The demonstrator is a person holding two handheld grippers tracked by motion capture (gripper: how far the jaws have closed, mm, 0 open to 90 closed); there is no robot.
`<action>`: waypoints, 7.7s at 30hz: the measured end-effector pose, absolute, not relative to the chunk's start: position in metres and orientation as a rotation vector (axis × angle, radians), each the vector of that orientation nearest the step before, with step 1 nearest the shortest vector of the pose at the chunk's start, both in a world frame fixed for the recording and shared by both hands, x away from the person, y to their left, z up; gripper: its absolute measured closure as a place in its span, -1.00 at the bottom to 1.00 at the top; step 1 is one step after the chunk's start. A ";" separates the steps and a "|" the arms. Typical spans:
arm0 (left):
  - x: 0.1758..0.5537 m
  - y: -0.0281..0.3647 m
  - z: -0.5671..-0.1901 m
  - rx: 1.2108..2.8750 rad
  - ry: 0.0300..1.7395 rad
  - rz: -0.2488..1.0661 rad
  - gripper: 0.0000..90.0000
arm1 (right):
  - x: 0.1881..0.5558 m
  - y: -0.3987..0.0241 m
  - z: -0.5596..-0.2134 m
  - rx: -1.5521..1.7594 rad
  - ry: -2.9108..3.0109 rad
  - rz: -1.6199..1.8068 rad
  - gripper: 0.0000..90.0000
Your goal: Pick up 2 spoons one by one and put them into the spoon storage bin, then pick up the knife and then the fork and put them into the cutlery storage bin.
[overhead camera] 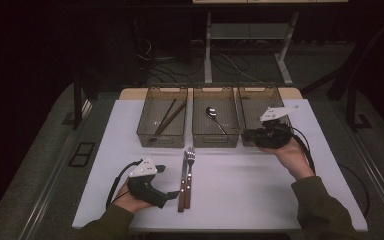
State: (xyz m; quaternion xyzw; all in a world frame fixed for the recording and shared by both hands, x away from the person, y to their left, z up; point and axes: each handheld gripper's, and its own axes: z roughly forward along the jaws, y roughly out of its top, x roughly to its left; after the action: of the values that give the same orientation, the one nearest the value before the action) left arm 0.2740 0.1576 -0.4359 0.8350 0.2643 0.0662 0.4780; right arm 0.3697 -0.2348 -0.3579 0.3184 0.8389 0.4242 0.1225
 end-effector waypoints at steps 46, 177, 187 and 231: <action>0.273 0.157 -0.436 2.042 0.631 0.155 -1.00 | 0.401 -0.222 -0.368 1.116 2.343 1.377 -0.17; 0.294 0.076 -0.445 2.364 0.494 0.197 0.71 | 0.278 -0.293 -0.427 1.082 2.316 1.290 -0.48; 0.291 0.072 -0.432 2.340 0.482 0.209 0.71 | 0.282 -0.286 -0.417 1.053 2.400 1.335 -0.59; 0.293 0.054 -0.412 2.193 0.586 0.270 0.70 | 0.337 -0.216 -0.403 1.180 2.354 1.654 0.84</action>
State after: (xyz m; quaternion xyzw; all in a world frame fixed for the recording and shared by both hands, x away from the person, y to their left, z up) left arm 0.2929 0.0538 -0.4117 0.8729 0.2331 0.1076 0.4149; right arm 0.3365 -0.2157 -0.4032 0.3795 0.7569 0.5318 0.0162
